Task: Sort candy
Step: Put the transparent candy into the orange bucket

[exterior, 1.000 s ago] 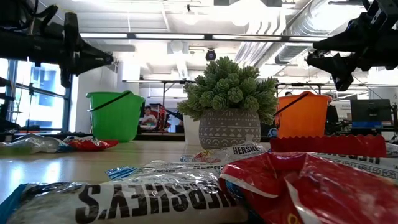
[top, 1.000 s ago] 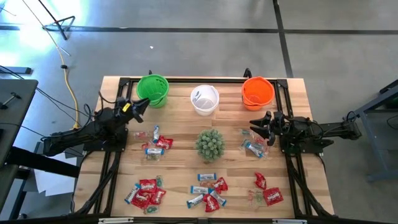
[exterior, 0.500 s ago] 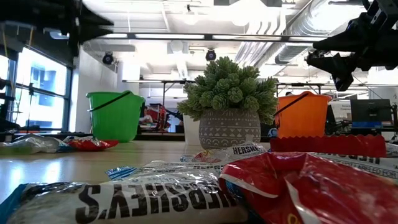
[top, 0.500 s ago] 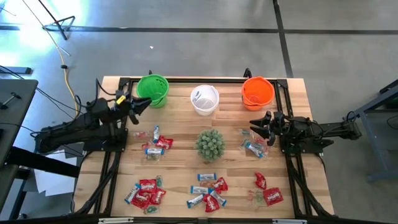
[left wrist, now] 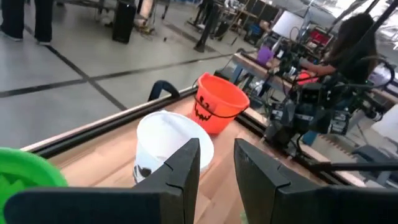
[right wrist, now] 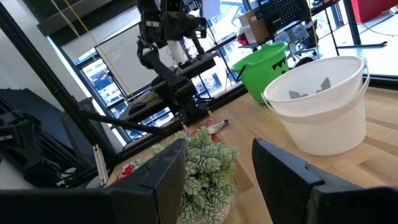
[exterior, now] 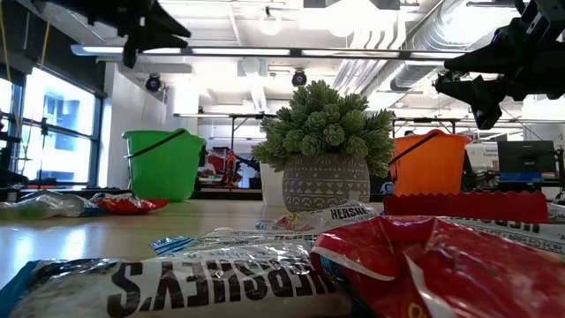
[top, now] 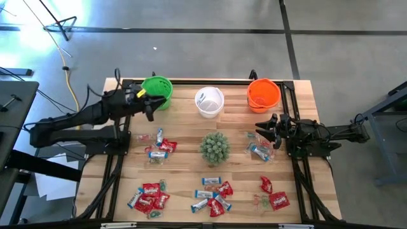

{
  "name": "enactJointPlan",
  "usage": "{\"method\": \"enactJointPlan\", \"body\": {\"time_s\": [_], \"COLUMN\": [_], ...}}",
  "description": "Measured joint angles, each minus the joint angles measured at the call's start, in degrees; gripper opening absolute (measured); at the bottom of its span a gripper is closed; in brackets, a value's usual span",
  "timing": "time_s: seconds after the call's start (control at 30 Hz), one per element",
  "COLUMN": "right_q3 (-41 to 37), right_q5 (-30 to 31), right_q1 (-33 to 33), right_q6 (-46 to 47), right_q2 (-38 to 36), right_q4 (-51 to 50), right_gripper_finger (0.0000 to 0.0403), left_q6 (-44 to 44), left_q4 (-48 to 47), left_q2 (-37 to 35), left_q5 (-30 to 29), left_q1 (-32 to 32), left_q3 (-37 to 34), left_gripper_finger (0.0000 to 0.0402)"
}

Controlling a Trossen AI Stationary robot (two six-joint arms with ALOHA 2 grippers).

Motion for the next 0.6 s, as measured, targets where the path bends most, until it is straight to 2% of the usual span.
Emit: {"method": "enactJointPlan", "body": {"time_s": [0.33, 0.6], "right_q3": [0.0, 0.0], "right_q5": [0.0, 1.9], "right_q1": [0.0, 0.0], "right_q6": [0.0, 2.9], "right_q2": [0.0, 0.0], "right_q4": [0.0, 1.5], "right_gripper_finger": [0.0181, 0.0181], "left_q6": [-4.8, -9.2], "left_q4": [12.2, 15.6], "left_q2": [10.2, 15.8], "left_q5": [-2.2, -4.1], "left_q1": [0.0, 0.0], "left_q3": [2.3, 2.3], "left_gripper_finger": [0.0084, 0.0084]}}
